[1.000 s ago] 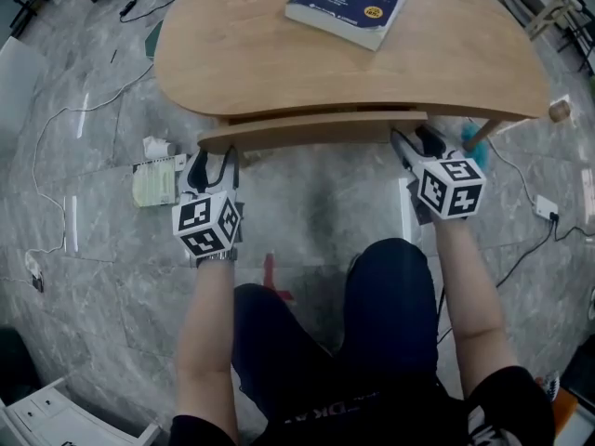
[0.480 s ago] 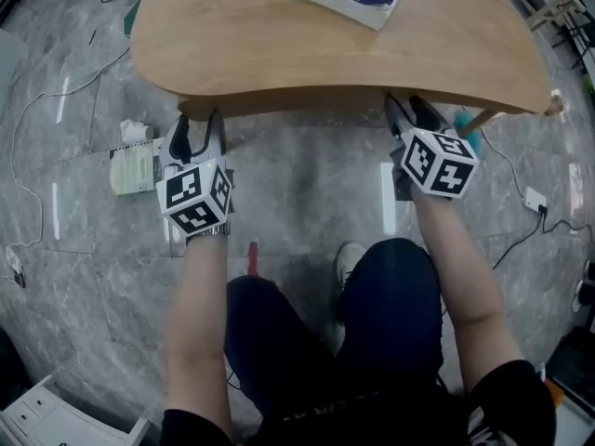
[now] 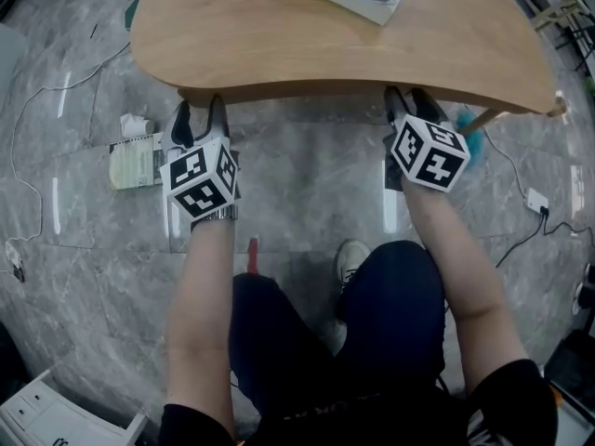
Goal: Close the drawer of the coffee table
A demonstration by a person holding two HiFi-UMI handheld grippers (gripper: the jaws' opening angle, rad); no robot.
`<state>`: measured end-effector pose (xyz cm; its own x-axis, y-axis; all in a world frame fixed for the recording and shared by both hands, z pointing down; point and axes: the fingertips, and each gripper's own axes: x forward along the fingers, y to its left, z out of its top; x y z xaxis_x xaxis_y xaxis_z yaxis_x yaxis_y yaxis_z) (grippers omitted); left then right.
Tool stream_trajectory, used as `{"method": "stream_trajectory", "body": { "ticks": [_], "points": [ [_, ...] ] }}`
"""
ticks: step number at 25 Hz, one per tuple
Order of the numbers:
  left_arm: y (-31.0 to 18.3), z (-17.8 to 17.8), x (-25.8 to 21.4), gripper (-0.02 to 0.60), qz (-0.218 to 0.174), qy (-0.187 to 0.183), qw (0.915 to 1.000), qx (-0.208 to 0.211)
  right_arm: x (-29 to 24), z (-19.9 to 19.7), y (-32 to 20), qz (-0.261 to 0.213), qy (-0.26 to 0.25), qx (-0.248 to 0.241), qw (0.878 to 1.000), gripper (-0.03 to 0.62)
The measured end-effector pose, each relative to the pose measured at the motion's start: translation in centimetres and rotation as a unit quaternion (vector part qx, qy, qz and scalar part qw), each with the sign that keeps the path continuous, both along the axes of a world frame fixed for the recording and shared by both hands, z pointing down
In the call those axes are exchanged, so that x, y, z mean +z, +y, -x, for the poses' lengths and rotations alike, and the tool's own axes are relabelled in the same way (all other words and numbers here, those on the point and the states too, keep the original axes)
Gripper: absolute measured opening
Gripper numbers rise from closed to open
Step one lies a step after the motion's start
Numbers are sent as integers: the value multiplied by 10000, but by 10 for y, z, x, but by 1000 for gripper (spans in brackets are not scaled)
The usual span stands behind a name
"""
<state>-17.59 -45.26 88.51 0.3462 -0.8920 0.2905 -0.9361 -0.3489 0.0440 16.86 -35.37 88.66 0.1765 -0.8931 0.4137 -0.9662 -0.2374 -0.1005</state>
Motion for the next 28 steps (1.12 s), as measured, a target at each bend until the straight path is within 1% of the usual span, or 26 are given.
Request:
{"method": "stream_trajectory", "body": {
  "ticks": [4,5,8,13,14,15,16,17,18,19,20,24,26,28],
  "points": [
    [-3,-1,0,224,63,9,9999,-136,0,1,0,-52,64,74,9999,212],
    [-3,-1,0,209,71,-9,9999,-138,0,2,0,-59,75,70,9999,212],
    [-1,-5,0,175,75,-71,9999,-115,0,2,0,-76,80,38,9999,212],
    [3,-14,1,172,146,-103,9998,-1,-1,1,0,-57,78,-63,9999,212],
    [5,-14,1,152,157,-110,9998,-8,0,1,1,-30,98,-84,9999,212],
    [7,-14,1,98,164,-114,9998,-24,0,0,3,6,122,-100,9999,210],
    [9,-13,0,60,174,-118,9998,-32,1,-1,5,47,143,-108,9998,203],
    [12,-14,-2,9,194,-122,9997,-22,1,-2,7,93,144,-120,9998,176],
    [15,-16,-3,6,235,-125,9996,0,1,-2,8,149,112,-174,9997,103],
    [18,-17,-4,6,307,-133,9994,18,1,1,10,216,47,-302,9993,41],
    [23,-17,-4,6,414,-155,9990,20,1,7,11,300,-23,-492,9983,2],
    [50,-10,-10,6,977,-311,9947,-119,-14,45,22,789,-20,-1180,9899,2],
    [66,-10,-27,6,1224,-383,9916,-195,-34,58,28,1014,-55,-1383,9852,2],
    [83,-17,-52,6,1432,-487,9883,-210,-59,67,36,1206,-149,-1482,9815,2]
  ]
}}
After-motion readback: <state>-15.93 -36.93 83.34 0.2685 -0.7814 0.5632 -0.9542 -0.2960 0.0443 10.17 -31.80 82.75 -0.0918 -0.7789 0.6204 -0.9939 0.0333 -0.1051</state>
